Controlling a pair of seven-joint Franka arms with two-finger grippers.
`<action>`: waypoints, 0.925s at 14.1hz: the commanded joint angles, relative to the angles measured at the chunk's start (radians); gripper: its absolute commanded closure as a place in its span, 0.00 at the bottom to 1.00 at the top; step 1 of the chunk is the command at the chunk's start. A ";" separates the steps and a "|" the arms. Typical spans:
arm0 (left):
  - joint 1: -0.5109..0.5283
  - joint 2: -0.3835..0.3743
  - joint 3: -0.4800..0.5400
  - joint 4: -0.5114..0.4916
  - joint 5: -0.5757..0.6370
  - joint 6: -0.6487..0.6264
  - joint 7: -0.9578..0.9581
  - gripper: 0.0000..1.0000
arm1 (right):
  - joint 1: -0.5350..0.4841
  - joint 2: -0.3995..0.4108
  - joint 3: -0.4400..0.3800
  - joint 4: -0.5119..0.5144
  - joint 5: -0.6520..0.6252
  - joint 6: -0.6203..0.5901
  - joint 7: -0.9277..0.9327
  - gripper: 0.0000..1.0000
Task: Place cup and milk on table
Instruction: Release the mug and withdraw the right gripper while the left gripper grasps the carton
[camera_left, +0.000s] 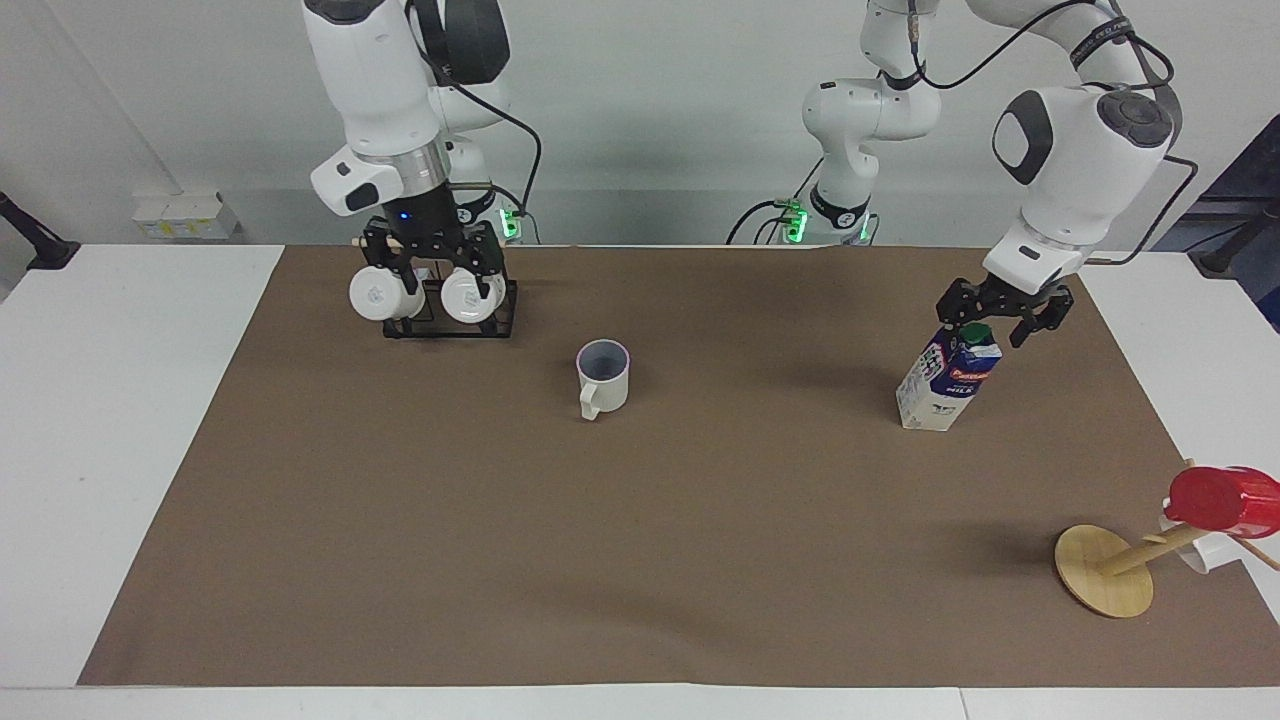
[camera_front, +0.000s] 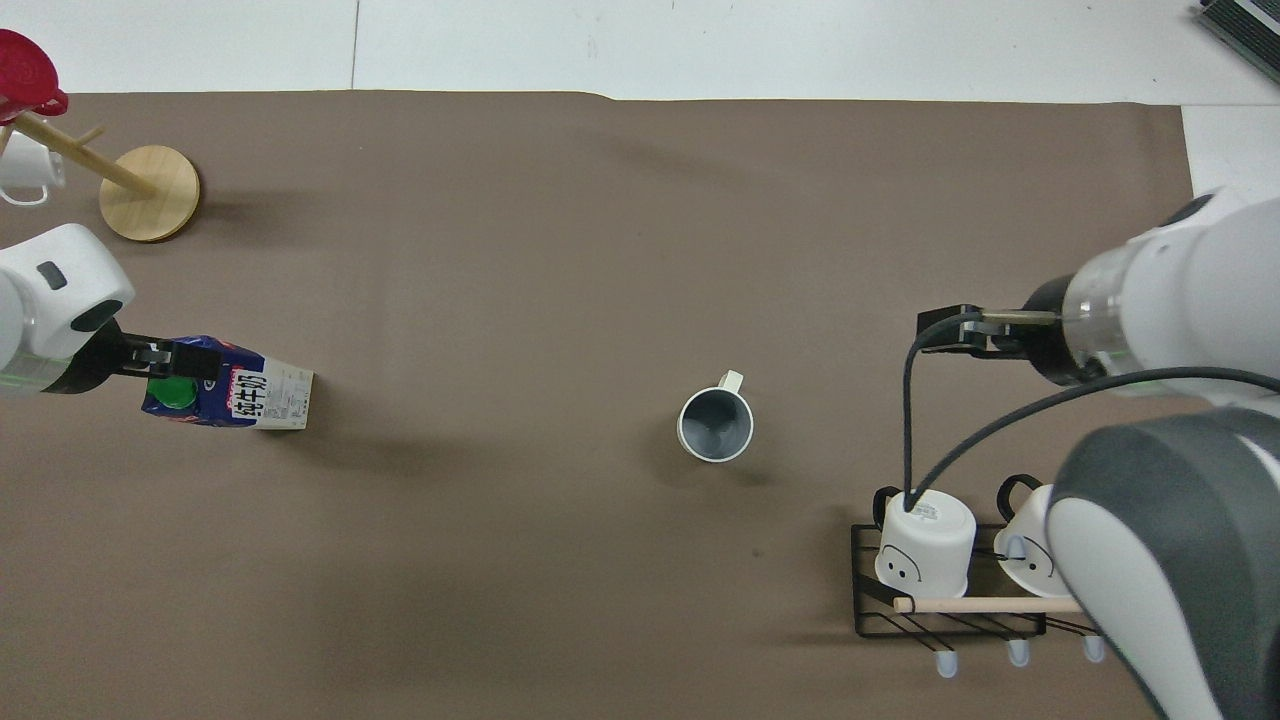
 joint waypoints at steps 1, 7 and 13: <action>0.020 -0.001 -0.002 -0.039 -0.012 0.043 0.054 0.00 | -0.071 0.008 0.010 0.071 0.005 -0.082 -0.050 0.00; 0.006 0.019 -0.004 -0.064 -0.013 0.106 0.033 0.00 | -0.138 -0.004 0.007 0.159 0.014 -0.222 -0.119 0.00; 0.003 0.027 -0.004 -0.077 -0.013 0.124 0.030 0.21 | -0.177 0.010 0.009 0.250 -0.007 -0.339 -0.203 0.00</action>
